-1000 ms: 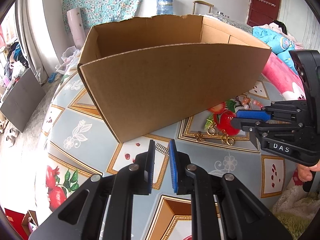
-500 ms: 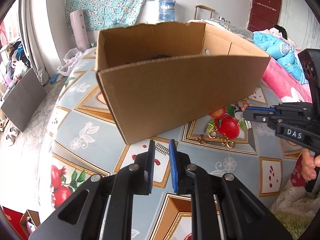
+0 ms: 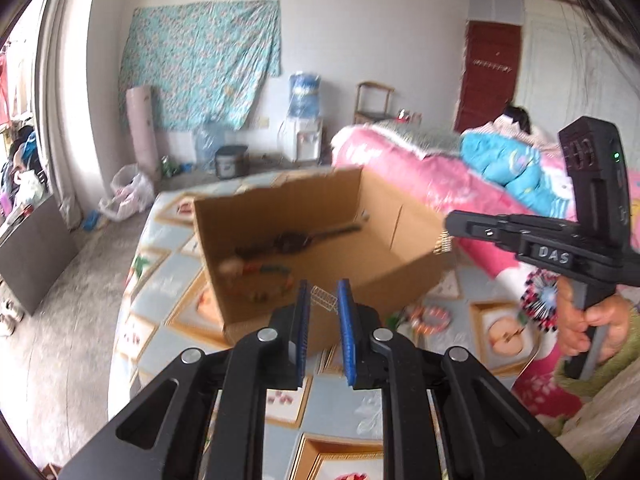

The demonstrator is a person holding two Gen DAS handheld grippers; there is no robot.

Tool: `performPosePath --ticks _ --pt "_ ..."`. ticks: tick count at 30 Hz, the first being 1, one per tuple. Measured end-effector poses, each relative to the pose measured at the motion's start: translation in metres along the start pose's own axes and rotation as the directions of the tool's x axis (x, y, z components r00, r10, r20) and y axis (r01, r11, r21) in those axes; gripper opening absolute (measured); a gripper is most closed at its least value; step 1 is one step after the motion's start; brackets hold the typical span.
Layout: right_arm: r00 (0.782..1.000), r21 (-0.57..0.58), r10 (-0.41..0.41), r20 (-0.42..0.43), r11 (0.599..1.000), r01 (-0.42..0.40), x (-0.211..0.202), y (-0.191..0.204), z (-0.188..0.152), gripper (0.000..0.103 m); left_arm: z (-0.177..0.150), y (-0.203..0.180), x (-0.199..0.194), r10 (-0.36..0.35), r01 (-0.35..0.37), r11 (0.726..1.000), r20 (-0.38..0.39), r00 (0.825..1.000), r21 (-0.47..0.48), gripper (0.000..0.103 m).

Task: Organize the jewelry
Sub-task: 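Carry the earring over the box and open the right gripper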

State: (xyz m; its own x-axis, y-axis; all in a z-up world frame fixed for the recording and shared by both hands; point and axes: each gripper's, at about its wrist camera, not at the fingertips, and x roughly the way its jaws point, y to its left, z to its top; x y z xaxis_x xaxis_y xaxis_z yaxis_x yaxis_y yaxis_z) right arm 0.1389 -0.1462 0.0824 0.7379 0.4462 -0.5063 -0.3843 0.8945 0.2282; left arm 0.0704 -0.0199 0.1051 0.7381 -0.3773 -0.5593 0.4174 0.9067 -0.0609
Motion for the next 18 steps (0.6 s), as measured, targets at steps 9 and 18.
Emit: performPosePath --ticks 9,18 --pt "0.995 0.049 0.092 -0.042 0.995 -0.09 0.053 -0.031 0.036 0.0 0.046 0.012 0.089 -0.14 0.128 0.987 -0.126 0.982 -0.098 0.013" --pt "0.975 0.112 0.062 -0.212 0.993 -0.039 0.107 -0.074 0.04 0.0 0.061 0.021 0.182 -0.231 0.164 0.958 -0.296 0.927 -0.236 0.013"
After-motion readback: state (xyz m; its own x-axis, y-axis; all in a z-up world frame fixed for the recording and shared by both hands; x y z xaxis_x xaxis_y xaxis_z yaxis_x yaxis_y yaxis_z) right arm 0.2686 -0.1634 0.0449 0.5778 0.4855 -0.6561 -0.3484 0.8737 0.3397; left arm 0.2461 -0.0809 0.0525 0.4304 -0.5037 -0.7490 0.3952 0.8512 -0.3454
